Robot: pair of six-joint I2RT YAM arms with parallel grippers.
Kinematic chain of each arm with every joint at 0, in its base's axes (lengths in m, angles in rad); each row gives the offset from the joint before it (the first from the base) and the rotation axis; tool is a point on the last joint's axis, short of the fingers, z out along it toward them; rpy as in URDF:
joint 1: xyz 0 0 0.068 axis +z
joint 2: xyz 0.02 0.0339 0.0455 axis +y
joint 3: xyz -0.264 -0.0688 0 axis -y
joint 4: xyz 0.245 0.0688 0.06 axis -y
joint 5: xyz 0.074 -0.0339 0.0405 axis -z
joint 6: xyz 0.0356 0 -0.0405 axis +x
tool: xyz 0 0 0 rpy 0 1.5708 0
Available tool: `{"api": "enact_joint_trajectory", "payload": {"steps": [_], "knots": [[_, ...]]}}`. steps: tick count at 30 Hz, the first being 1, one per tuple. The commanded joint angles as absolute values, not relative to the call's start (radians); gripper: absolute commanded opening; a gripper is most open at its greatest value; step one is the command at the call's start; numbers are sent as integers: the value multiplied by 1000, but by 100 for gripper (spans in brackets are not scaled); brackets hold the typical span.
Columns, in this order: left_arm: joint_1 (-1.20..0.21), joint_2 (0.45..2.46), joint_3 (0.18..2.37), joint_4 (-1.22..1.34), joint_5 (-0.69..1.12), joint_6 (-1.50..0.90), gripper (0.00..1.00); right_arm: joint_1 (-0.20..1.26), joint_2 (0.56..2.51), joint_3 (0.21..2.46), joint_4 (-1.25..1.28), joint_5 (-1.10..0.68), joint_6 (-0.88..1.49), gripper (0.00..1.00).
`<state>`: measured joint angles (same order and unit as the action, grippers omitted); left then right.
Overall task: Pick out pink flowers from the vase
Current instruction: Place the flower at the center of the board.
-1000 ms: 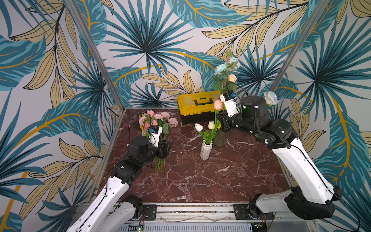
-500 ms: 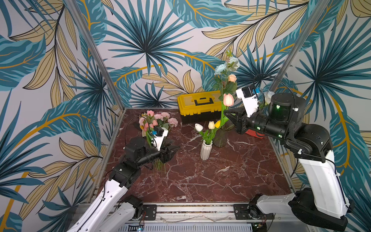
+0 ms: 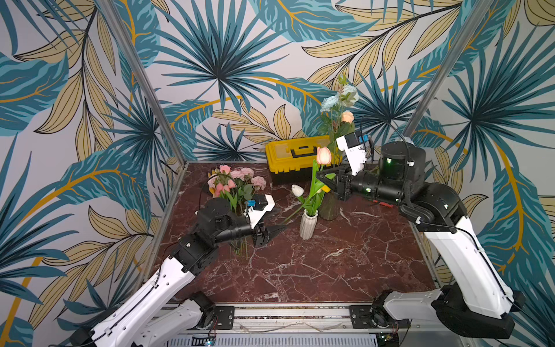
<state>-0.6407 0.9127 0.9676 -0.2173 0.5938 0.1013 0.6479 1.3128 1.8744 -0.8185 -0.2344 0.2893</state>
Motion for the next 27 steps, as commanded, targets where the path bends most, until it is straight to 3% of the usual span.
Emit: {"api": "enact_joint_trajectory", "payload": {"steps": [1,6,15,21,25,27], "knots": [[-649,946,1025,-221,628,199,56,649,1298,1823,-718,-248,349,3],[-652,994,1050,-267,583,281,54,650,1279,1758,-654,-238,377,3],[-652,1055,1081,-308,457,284,40,651,1267,1677,-587,-244,409,3],[-652,1063,1078,-307,444,275,26,651,1269,1663,-583,-245,410,2],[-652,1065,1073,-308,444,276,1,650,1271,1651,-576,-247,415,2],[-652,1065,1074,-307,455,271,0,651,1273,1646,-574,-245,416,3]]}}
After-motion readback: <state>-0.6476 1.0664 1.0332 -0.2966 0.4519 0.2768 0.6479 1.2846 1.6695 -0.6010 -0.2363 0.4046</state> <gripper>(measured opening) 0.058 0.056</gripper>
